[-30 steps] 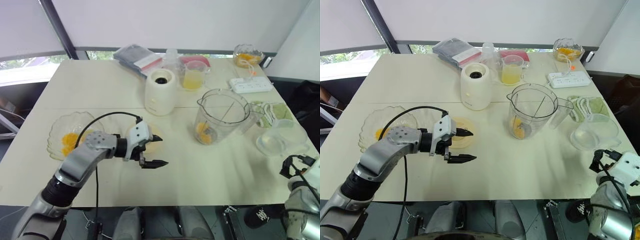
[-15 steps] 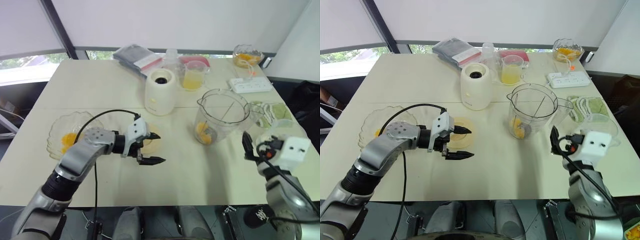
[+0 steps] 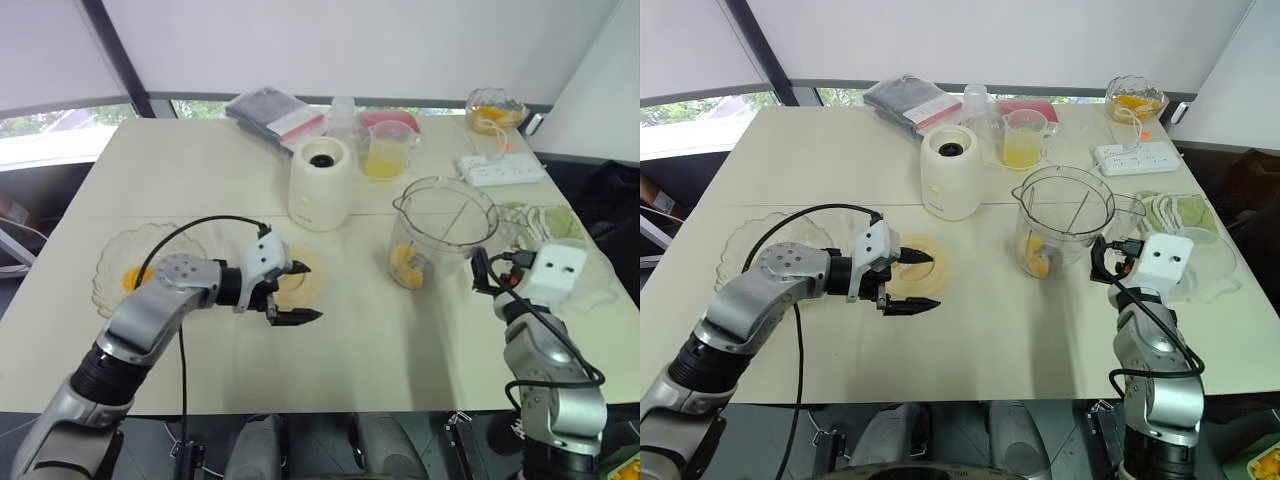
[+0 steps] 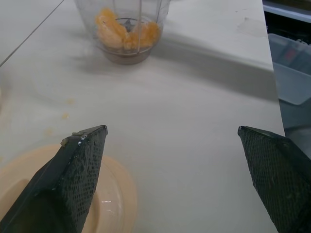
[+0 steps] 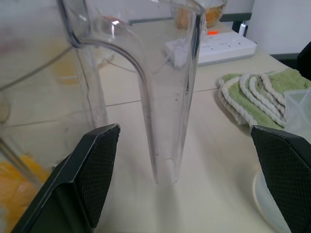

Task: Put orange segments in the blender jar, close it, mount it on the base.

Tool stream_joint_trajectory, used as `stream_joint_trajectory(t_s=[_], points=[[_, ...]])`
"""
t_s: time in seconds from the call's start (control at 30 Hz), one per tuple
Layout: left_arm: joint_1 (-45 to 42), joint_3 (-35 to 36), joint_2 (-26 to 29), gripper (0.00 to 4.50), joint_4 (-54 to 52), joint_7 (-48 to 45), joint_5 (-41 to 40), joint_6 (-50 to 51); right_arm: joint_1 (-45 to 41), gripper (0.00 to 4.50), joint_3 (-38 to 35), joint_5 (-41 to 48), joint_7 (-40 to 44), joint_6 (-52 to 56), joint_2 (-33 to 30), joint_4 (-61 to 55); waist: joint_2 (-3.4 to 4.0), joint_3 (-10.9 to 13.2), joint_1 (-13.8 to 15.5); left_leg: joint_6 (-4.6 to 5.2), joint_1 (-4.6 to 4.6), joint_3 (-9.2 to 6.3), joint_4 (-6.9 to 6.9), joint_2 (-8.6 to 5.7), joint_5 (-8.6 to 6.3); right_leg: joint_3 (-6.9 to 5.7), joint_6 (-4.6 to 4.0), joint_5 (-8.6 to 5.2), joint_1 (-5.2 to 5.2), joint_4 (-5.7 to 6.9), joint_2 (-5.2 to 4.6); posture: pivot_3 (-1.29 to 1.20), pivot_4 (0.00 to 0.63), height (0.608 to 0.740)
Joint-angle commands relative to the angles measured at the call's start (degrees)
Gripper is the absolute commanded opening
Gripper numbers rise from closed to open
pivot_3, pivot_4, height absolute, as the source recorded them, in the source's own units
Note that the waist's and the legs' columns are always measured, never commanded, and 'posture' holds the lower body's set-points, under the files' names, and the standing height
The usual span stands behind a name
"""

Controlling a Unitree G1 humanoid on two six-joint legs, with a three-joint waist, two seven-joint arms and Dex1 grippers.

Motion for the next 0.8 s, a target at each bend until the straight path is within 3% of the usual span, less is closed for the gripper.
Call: stream_joint_trajectory(t_s=[0.03,0.57,0.8], points=[[0.1,1.5,0.7,4.5,-2.3,0.2,-0.2,0.0,-2.0,4.45,-0.4,-0.7,1.1,-3.6,-0.3,2.7,0.0,0.0,0.0,0.0,0.0,0.0,0.0,0.0,0.0,0.0,0.01,0.0,0.0,0.0,0.0,0.0,0.15,0.74],[0.0,2.4,2.5,4.5,-2.8,0.2,-0.3,0.4,-7.2,4.45,-1.0,-2.4,2.5,-10.5,-1.1,15.0,0.0,0.0,0.0,0.0,0.01,0.01,0.0,0.0,0.0,0.0,0.14,0.08,0.0,0.02,0.01,0.0,0.15,0.74],[0.4,3.3,3.8,4.5,-2.4,-0.4,-0.4,0.2,1.3,4.45,-1.0,-0.8,5.5,-7.1,-1.3,6.3,0.01,0.0,0.2,0.0,-0.02,-0.05,-0.03,0.0,0.0,-0.06,0.16,0.09,0.0,0.03,-0.01,0.0,0.15,0.74]])
